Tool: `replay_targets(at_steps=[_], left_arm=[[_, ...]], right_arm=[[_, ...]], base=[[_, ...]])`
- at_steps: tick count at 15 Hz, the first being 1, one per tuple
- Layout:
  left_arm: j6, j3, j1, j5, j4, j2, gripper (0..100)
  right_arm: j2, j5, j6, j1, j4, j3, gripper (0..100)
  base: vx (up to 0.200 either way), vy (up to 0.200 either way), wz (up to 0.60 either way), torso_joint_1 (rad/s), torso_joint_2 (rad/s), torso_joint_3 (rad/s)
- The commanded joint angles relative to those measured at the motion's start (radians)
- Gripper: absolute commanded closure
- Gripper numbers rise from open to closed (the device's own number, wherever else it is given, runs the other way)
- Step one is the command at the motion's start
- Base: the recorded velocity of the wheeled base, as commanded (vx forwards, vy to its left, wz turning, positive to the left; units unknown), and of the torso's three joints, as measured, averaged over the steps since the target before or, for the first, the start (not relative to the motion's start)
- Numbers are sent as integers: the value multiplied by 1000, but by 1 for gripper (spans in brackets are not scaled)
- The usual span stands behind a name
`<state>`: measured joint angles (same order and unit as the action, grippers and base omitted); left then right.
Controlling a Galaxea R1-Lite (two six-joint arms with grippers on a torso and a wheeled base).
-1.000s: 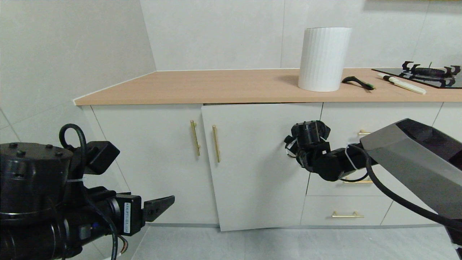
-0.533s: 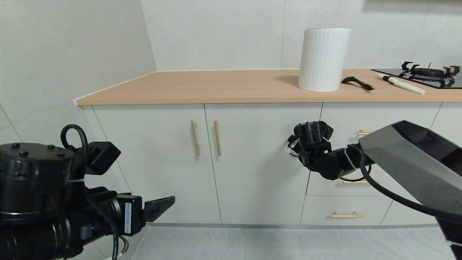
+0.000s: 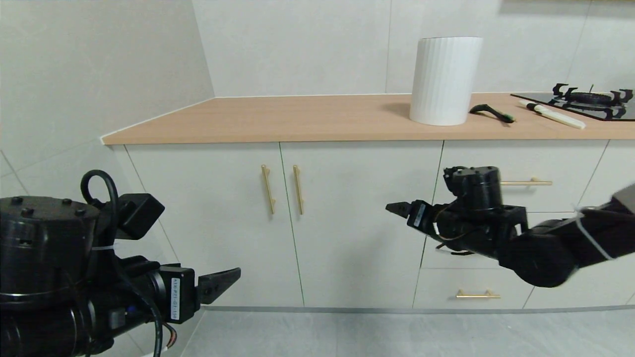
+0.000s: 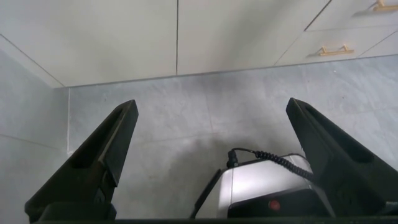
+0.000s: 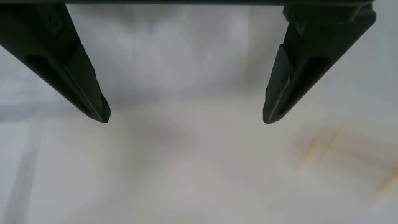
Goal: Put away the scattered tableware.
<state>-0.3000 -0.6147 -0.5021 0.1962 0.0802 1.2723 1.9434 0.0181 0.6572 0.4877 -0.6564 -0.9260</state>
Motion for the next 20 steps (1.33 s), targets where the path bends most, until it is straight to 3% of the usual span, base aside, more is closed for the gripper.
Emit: replay_targets(at_steps=[1, 3, 7, 9, 11, 12, 13, 14, 15, 16, 18, 20], left_arm=[[4, 3, 1, 5, 1, -21, 0], [10, 4, 2, 5, 1, -70, 0], [114, 75, 68, 3, 0, -311, 0], [119, 147, 86, 2, -5, -455, 0], [144, 220, 120, 2, -10, -636, 0], [193, 253, 155, 2, -25, -732, 0], [216, 265, 172, 2, -36, -774, 0], [216, 265, 172, 2, -36, -774, 0], [285, 283, 238, 2, -111, -952, 0], [302, 279, 283, 2, -181, -1061, 0], [305, 283, 335, 0, -241, -1174, 0], [298, 291, 369, 57, -247, -1174, 0]], right_arm=[[-219, 42, -110, 14, -81, 148, 0], [-308, 134, -183, 9, -85, 216, 0], [-807, 158, -354, -92, -54, 473, 0], [-1015, 158, -438, -159, -16, 546, 0], [-1273, 157, -461, -221, 127, 567, 0], [-1416, 155, -464, -222, 270, 561, 0], [-1474, 155, -464, -224, 339, 553, 0], [-1474, 155, -464, -224, 339, 553, 0], [-1658, 155, -488, -251, 586, 523, 0], [-1764, 155, -518, -281, 673, 523, 0], [-1844, 175, -556, -316, 756, 530, 0], [-1842, 235, -547, -370, 750, 532, 0]], base=[[0, 0, 0, 0, 0, 0], [0, 0, 0, 0, 0, 0], [0, 0, 0, 0, 0, 0], [0, 0, 0, 0, 0, 0], [0, 0, 0, 0, 0, 0], [0, 0, 0, 0, 0, 0], [0, 0, 0, 0, 0, 0], [0, 0, 0, 0, 0, 0], [0, 0, 0, 0, 0, 0], [0, 0, 0, 0, 0, 0], [0, 0, 0, 0, 0, 0], [0, 0, 0, 0, 0, 0]])
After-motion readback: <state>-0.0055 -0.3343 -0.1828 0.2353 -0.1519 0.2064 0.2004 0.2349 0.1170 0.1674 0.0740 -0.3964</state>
